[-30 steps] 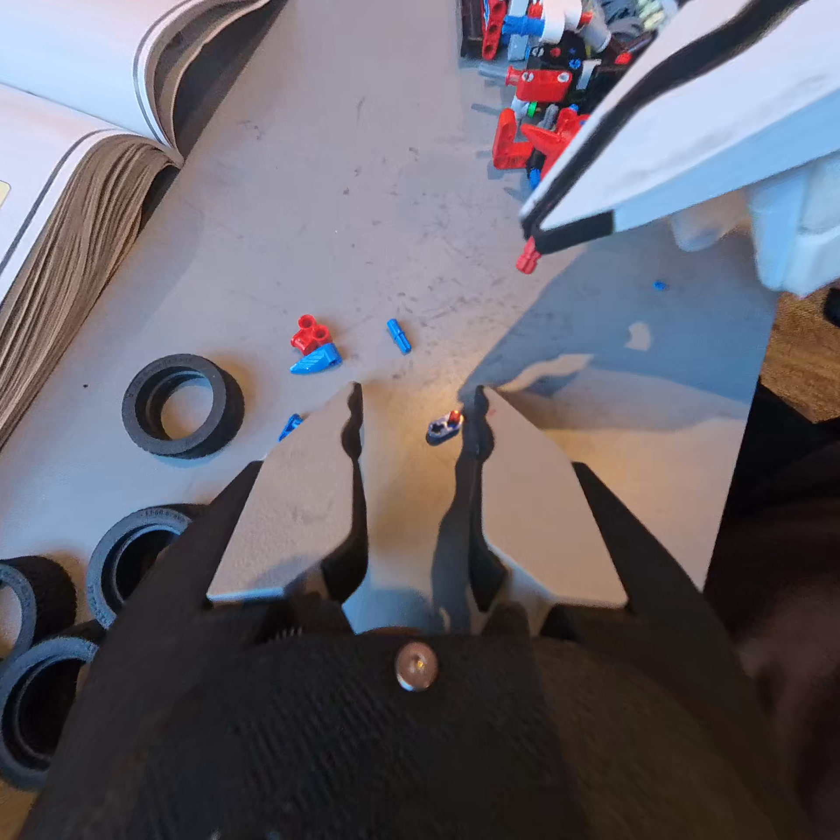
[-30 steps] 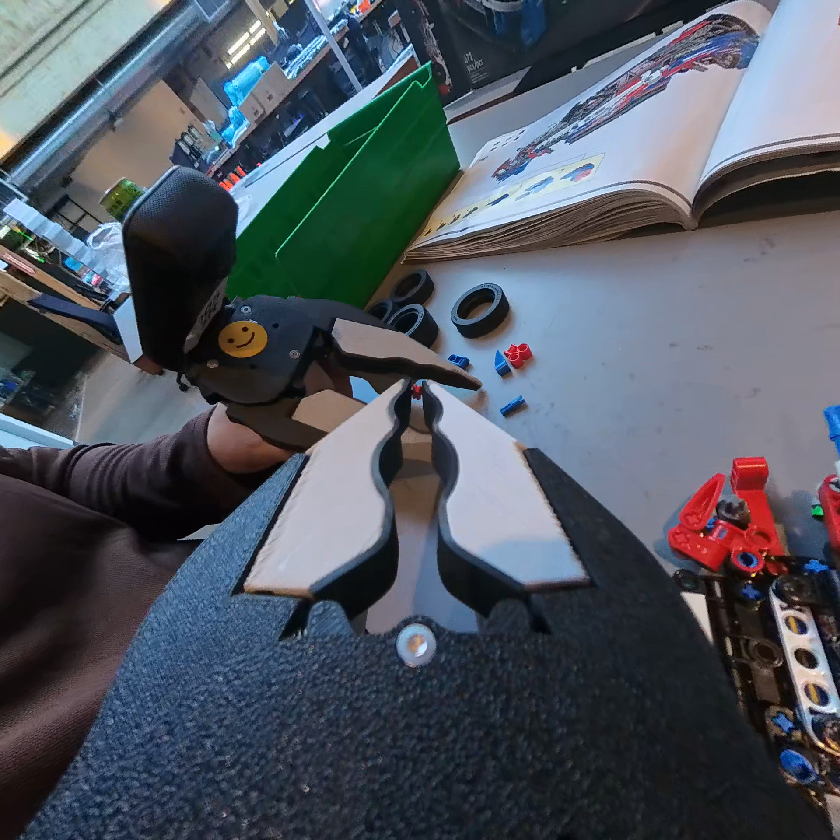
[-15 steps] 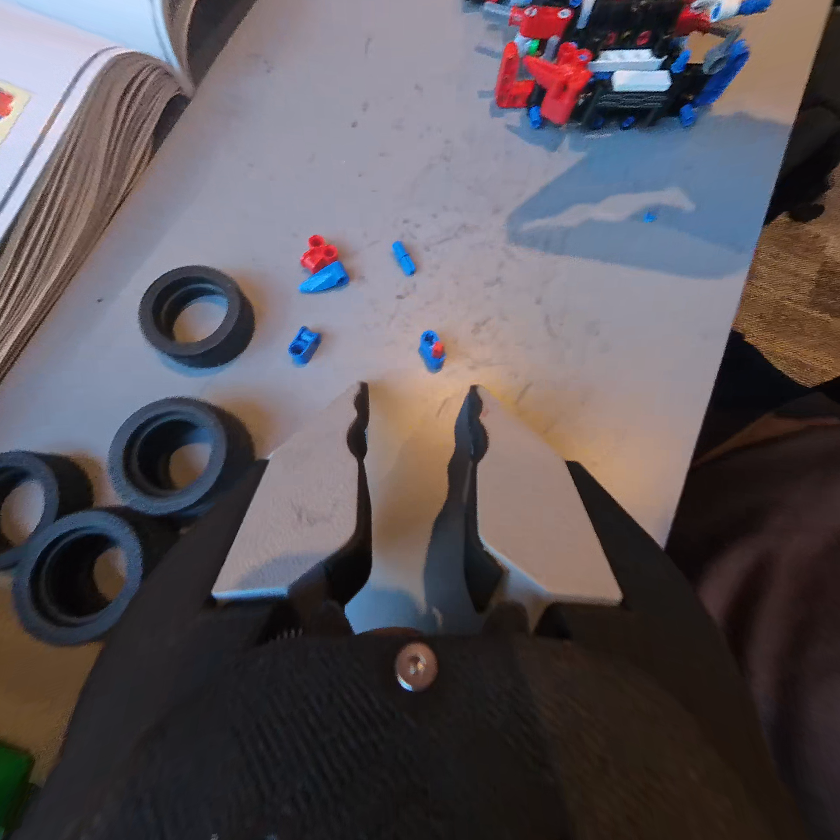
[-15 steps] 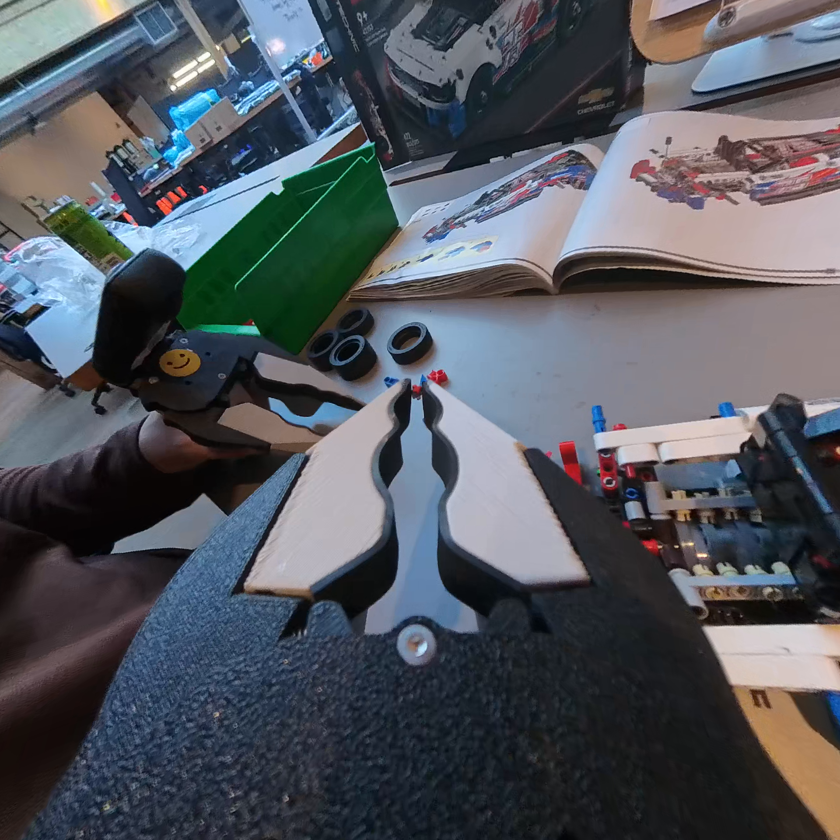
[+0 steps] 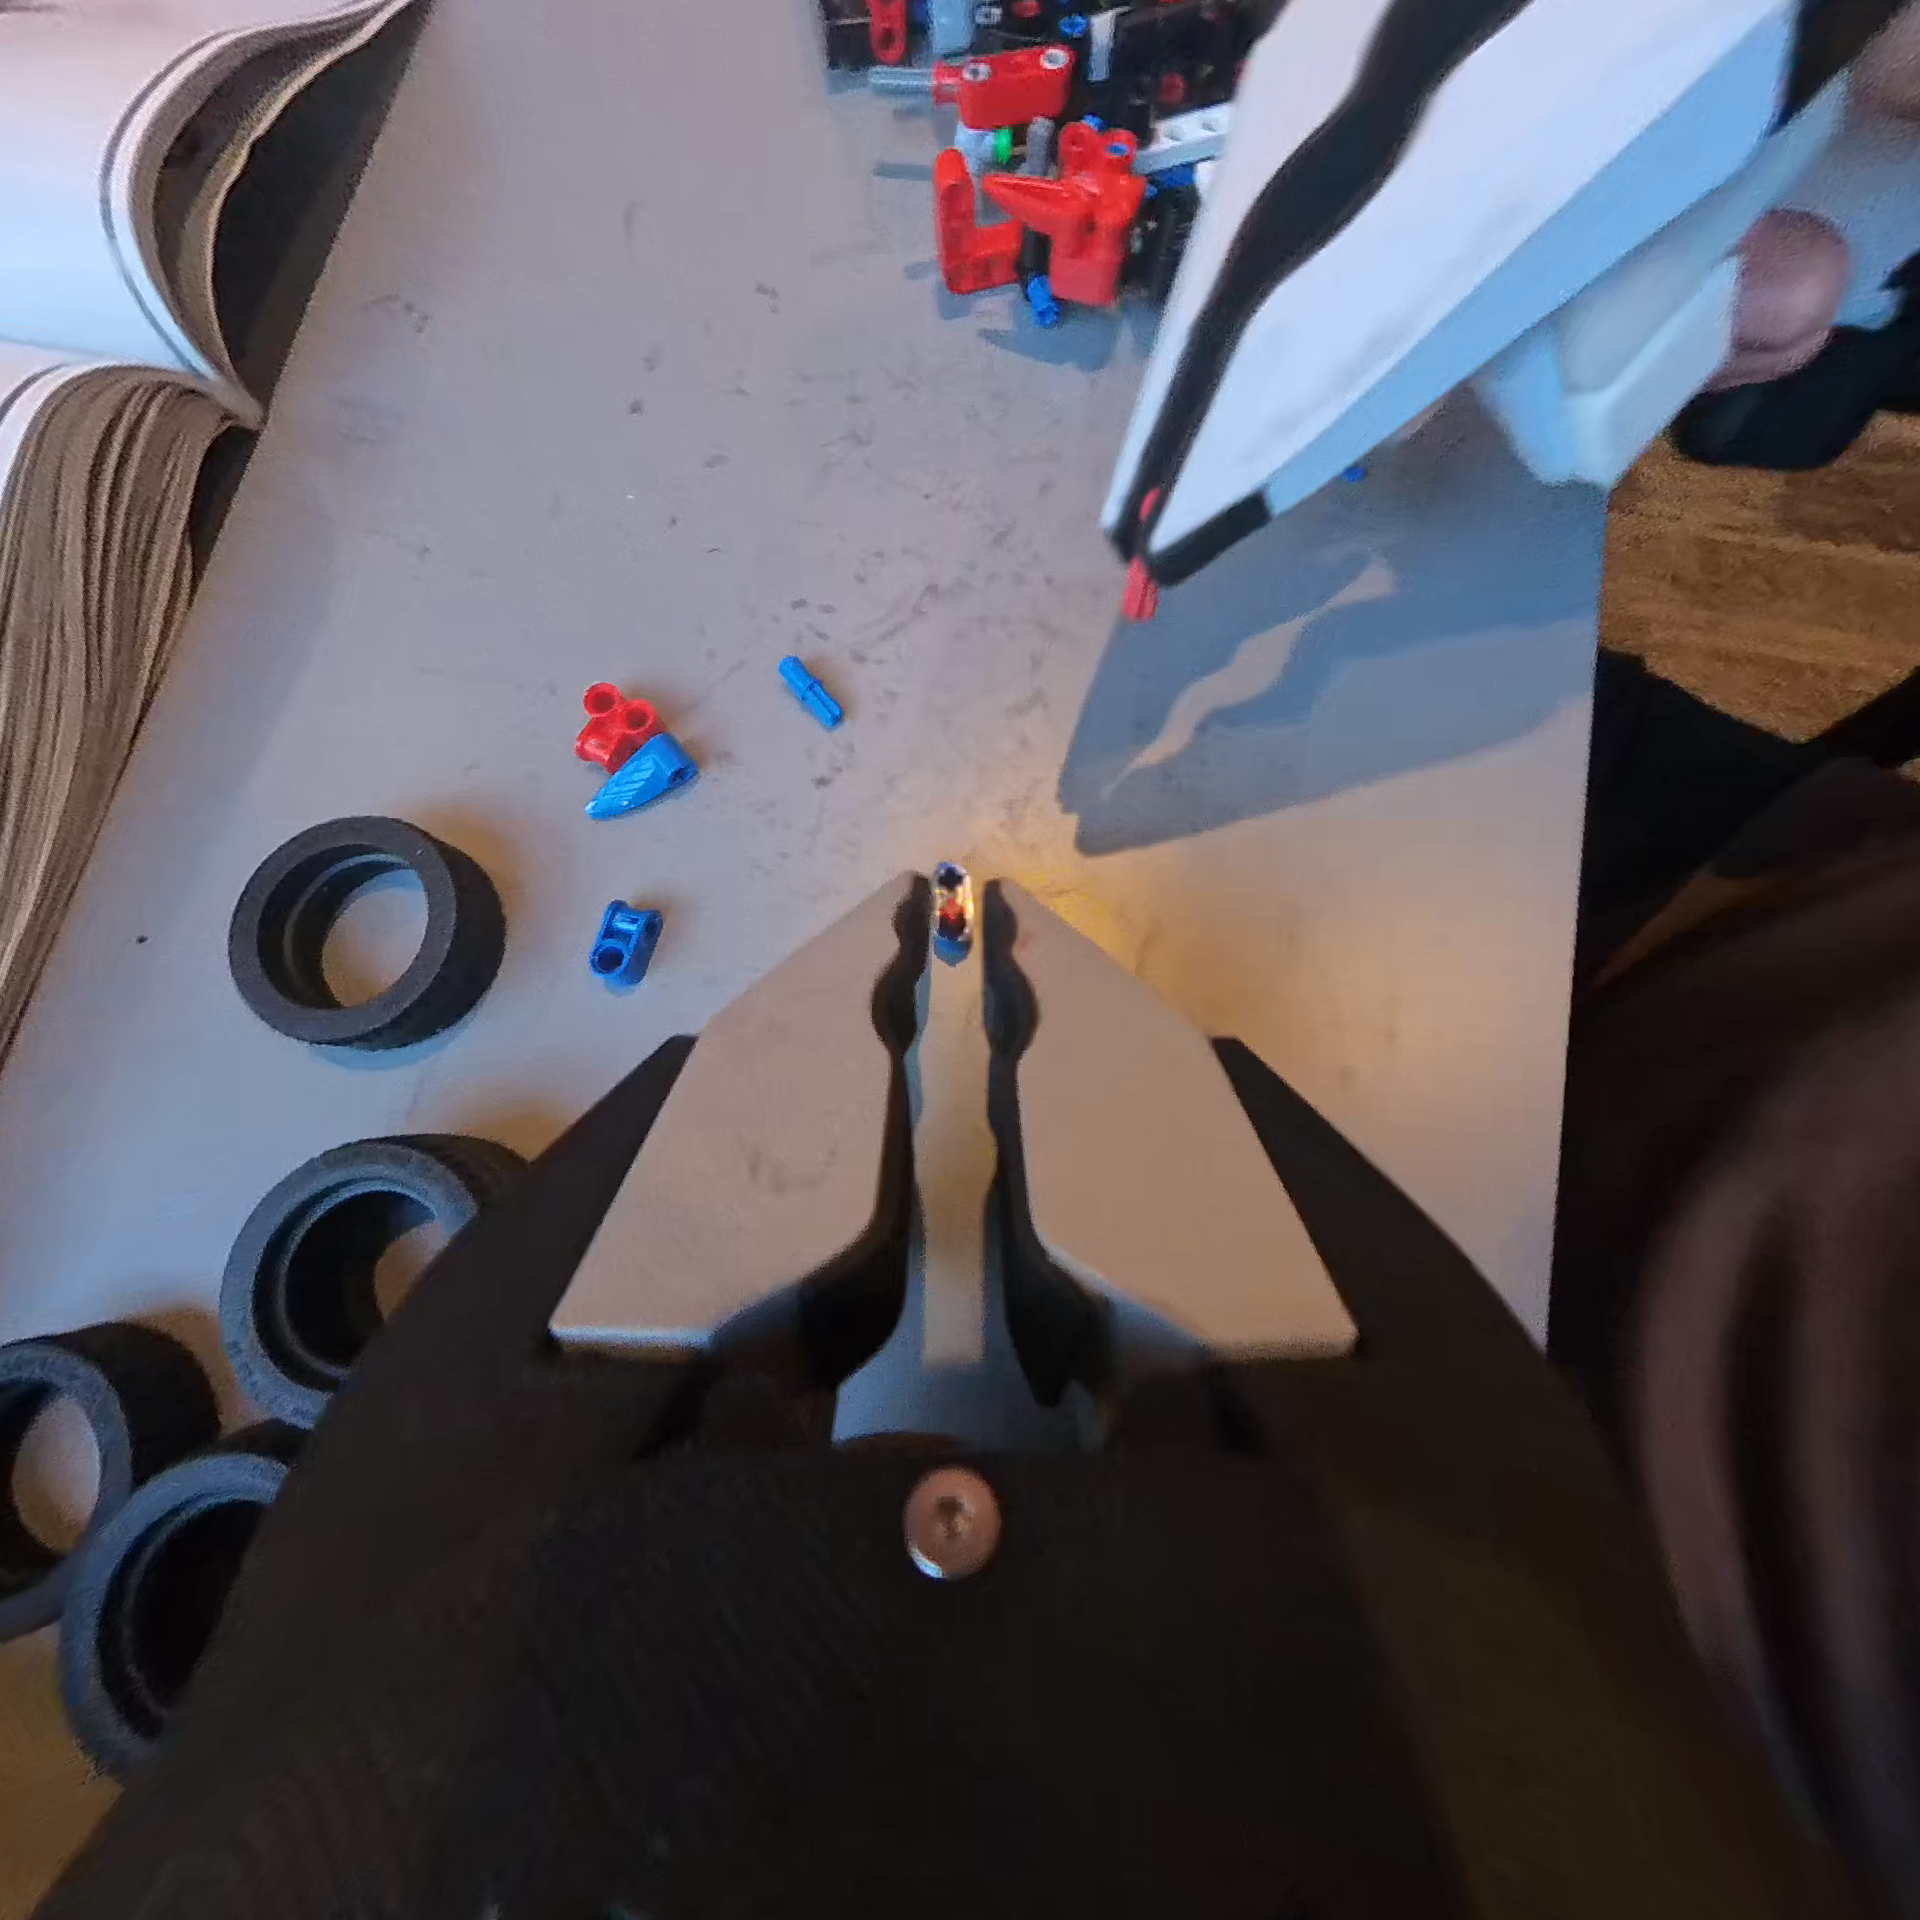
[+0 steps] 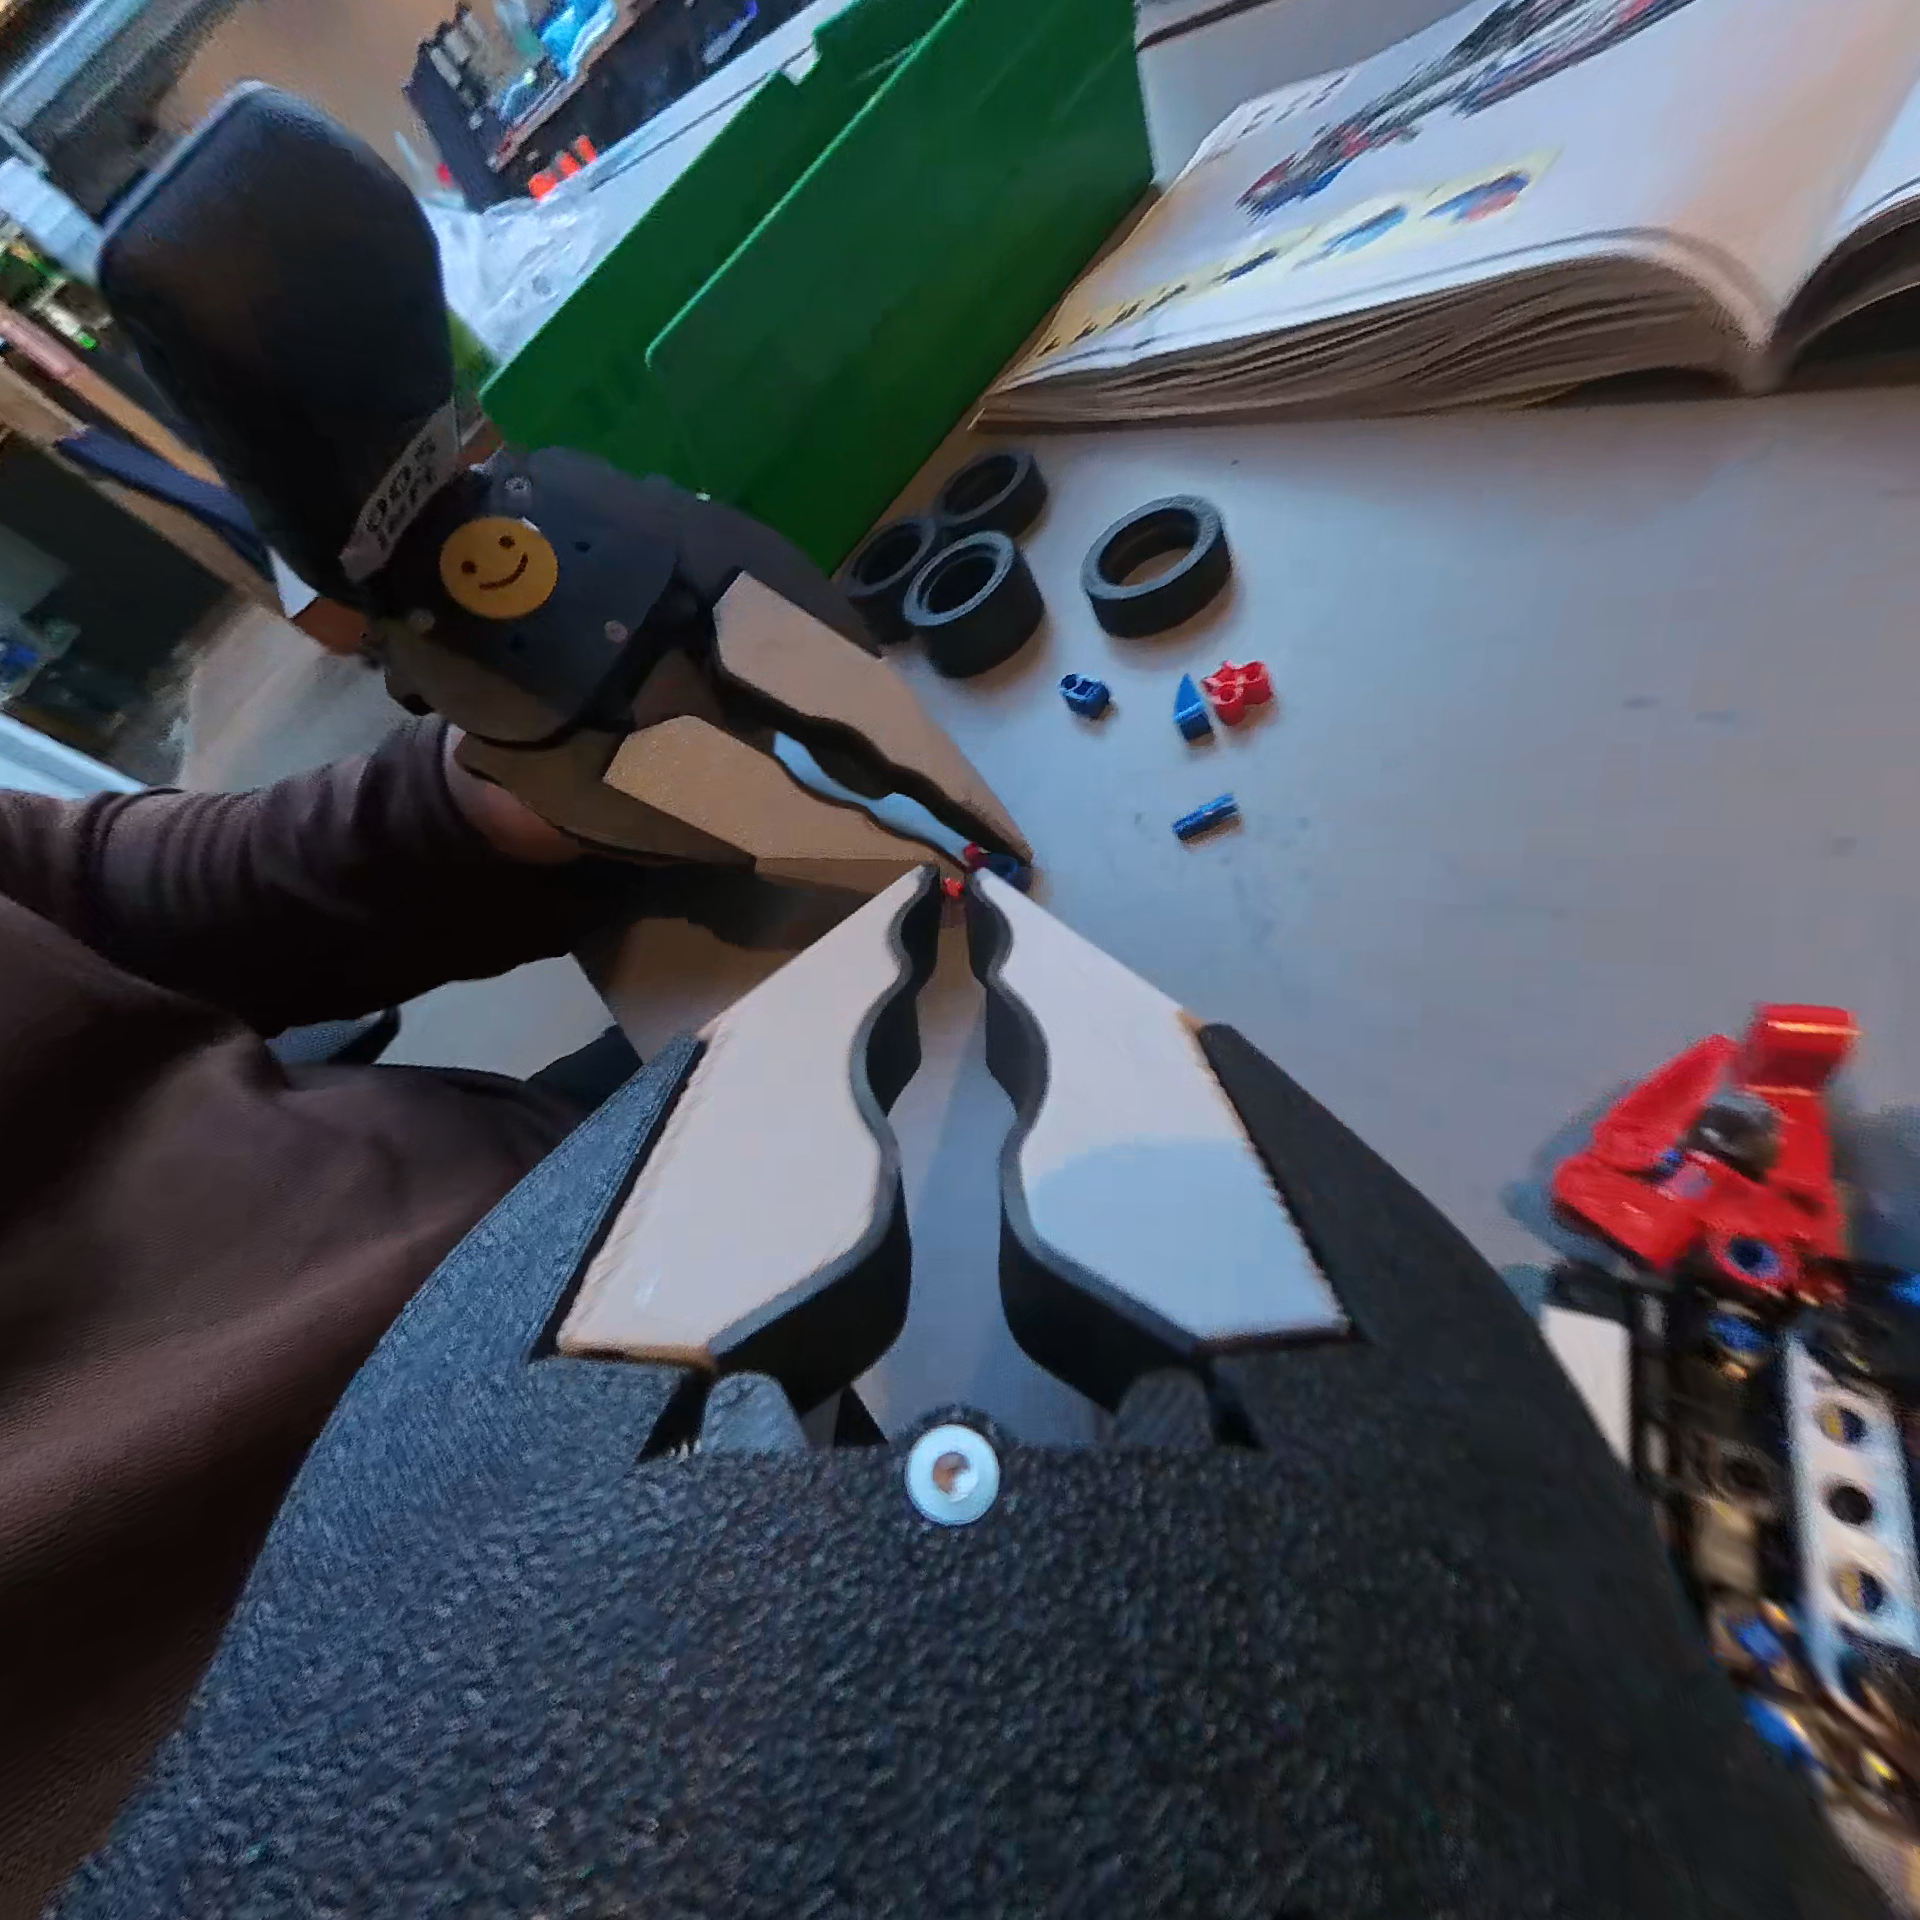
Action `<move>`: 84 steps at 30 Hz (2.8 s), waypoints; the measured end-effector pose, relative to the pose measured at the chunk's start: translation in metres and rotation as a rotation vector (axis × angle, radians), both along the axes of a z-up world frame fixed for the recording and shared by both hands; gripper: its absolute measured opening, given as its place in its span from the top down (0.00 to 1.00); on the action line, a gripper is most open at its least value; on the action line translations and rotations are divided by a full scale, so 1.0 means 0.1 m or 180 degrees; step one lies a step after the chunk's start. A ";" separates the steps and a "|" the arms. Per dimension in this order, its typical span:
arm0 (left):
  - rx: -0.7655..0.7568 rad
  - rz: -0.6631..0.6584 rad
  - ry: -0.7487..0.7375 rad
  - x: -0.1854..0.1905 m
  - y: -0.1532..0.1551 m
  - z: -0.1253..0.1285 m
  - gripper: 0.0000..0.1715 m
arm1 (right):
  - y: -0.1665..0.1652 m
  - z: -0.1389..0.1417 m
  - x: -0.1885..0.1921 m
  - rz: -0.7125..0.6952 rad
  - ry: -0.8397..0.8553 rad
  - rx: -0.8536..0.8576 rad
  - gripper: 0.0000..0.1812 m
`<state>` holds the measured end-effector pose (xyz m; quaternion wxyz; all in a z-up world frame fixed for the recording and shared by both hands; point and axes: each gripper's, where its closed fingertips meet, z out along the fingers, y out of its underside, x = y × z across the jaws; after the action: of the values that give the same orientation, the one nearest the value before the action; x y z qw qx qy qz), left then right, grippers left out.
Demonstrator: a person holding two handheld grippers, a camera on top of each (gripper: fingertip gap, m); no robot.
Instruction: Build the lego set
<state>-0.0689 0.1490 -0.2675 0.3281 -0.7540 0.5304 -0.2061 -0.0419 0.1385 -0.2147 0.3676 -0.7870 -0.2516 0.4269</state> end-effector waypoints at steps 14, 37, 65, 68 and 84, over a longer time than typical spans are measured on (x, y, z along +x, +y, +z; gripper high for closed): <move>-0.0065 -0.0341 -0.0045 -0.05 -0.02 0.00 0.96 | 0.16 0.00 -0.19 -0.0007 0.0652 -0.0710 0.98; -0.0122 -0.1216 -0.0068 -0.13 -0.15 0.00 0.97 | 0.00 -0.38 -0.47 0.1420 -0.1557 0.1248 0.98; -0.0189 -0.1168 -0.0084 -0.14 -0.13 0.00 0.97 | 0.01 -0.43 -0.46 0.1763 -0.1803 0.1041 0.98; -0.0187 -0.1122 -0.0086 -0.14 -0.11 0.00 0.97 | 0.03 -0.43 -0.45 0.1579 -0.1771 0.0910 0.98; -0.0193 -0.0580 -0.0106 -0.12 -0.02 0.00 0.89 | 0.13 -0.30 -0.43 0.1098 -0.1865 0.0503 0.98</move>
<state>-0.0805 0.1473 -0.2672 0.2938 -0.7087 0.5848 -0.2634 -0.0853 0.1516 -0.2449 0.2620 -0.7911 -0.5080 0.2178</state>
